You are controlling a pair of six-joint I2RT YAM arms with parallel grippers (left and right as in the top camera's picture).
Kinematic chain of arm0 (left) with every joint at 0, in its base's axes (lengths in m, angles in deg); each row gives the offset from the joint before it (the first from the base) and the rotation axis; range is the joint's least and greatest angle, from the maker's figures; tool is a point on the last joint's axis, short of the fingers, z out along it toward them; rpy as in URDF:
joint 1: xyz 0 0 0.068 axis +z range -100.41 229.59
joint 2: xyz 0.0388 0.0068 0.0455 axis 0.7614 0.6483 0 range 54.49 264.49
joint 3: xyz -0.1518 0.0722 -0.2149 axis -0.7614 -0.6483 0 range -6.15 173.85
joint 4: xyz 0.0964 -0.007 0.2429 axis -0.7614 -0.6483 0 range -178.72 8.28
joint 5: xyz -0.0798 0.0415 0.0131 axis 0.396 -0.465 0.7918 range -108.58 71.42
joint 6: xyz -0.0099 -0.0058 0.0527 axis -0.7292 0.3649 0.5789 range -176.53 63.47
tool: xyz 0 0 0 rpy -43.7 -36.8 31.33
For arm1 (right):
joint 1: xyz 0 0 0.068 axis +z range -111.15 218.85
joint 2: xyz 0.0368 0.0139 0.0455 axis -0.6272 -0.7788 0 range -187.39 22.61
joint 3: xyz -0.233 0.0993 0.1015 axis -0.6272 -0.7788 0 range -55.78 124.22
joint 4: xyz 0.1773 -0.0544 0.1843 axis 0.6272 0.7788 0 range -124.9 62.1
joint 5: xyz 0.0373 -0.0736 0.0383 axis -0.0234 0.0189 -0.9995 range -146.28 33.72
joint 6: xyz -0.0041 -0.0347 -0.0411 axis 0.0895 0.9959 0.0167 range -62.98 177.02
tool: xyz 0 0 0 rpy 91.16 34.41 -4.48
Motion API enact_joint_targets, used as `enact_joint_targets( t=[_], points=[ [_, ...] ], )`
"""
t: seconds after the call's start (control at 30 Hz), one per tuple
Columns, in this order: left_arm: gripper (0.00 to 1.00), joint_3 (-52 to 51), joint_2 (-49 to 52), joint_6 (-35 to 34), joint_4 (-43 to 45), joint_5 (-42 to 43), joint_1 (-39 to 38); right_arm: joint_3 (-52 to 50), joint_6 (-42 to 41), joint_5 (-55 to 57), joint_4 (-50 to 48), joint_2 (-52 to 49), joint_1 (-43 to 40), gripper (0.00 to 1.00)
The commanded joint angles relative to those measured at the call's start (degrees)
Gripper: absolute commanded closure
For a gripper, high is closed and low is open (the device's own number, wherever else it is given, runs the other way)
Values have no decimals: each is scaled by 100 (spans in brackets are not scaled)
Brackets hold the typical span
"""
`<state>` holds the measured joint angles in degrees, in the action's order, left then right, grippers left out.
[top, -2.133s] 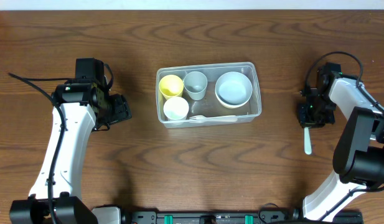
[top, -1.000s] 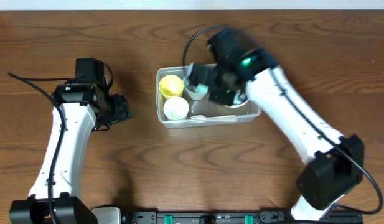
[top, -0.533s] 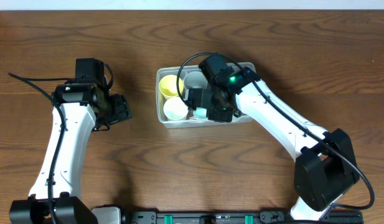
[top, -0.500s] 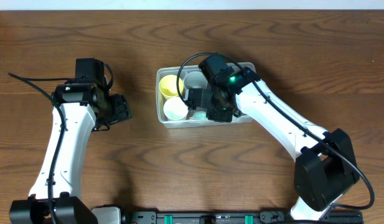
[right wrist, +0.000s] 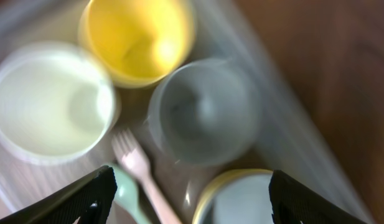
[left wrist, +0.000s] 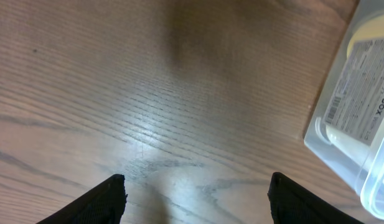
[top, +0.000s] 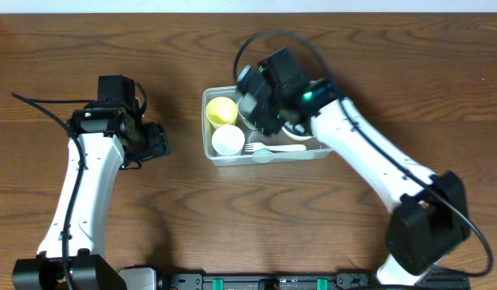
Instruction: Pack container
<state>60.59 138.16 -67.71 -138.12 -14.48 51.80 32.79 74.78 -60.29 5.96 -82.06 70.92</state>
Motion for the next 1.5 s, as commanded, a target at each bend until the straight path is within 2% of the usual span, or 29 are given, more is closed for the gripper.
enact_joint_targets(
  t=[0.0,0.1,0.17,0.2,0.23,0.37,0.6,0.9,1.17,1.33,1.47],
  points=[
    [19,356,-22,439,-24,-28,-197,442,-1788,101,-35,608,-715,20],
    [10,754,-20,557,-76,-81,-422,452,-2498,107,-9,866,-1482,17],
    [0,1075,-20,658,-76,-122,-570,452,-2806,103,59,955,-1996,13],
    [2,1226,-15,695,-76,-205,-632,452,-2848,103,101,975,-2225,10],
    [2,1408,-13,785,-76,-297,-713,452,-2846,101,170,986,-2498,1],
    [2,1694,-13,1058,-52,-367,-885,450,-2844,98,411,984,-3187,1],
    [2,1674,-11,1073,-74,-356,-894,452,-2629,92,592,990,-3917,1],
    [2,1674,-413,1062,-140,-455,-839,442,-2782,243,1012,1453,-3974,1],
    [2,1095,-1757,780,50,-457,-841,321,-2802,715,1473,2459,-3711,1],
    [2,-22,-2924,608,461,-455,-841,-660,-2804,1078,1311,3427,-3324,1],
    [2,-1108,-4033,382,732,-455,-841,-2199,-3047,1176,804,4725,-2903,1]
  ],
)
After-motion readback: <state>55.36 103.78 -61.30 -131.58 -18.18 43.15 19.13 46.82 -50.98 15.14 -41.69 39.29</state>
